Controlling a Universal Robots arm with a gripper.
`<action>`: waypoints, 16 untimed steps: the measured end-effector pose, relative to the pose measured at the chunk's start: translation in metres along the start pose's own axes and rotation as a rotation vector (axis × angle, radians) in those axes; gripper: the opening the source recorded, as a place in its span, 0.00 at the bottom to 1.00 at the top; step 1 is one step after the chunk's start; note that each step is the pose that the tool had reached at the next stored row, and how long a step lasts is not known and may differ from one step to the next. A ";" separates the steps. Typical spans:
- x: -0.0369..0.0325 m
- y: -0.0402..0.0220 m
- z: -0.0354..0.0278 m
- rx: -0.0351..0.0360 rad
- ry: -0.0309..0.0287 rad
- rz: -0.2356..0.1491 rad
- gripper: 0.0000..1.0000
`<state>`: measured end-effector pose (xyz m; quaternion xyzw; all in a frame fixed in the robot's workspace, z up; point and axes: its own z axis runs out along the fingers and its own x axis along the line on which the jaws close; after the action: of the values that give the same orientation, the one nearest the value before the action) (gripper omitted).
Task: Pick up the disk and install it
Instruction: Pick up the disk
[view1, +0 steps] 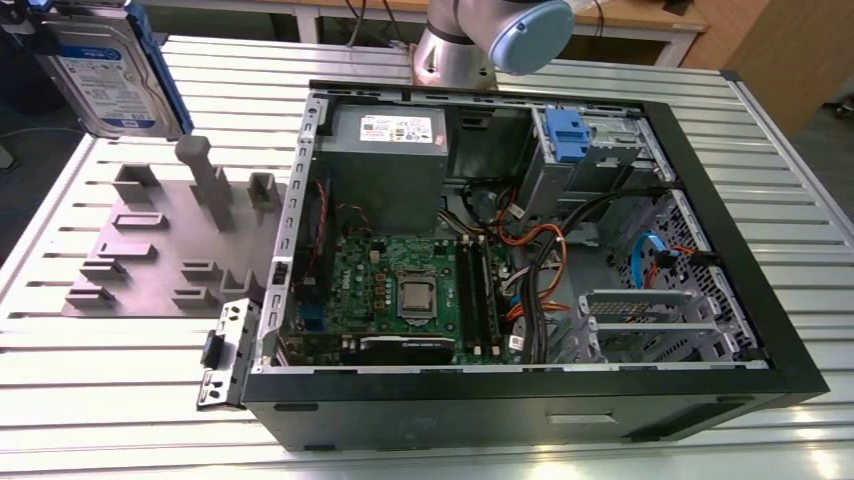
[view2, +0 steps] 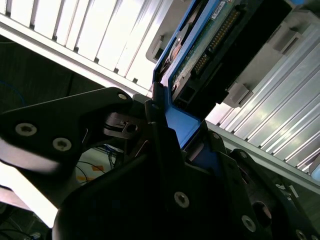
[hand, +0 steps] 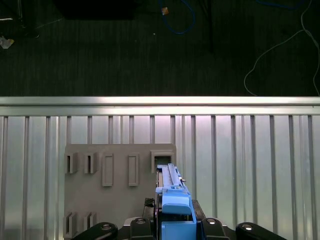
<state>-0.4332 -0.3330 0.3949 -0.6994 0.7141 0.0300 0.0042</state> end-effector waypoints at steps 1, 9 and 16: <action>0.0000 0.0000 -0.0004 0.0000 0.0000 0.000 0.36; -0.0001 0.0001 -0.0026 0.0000 0.0000 0.000 0.36; -0.0002 0.0001 -0.0041 0.0000 0.0001 0.000 0.36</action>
<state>-0.4332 -0.3330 0.3990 -0.6994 0.7141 0.0300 0.0042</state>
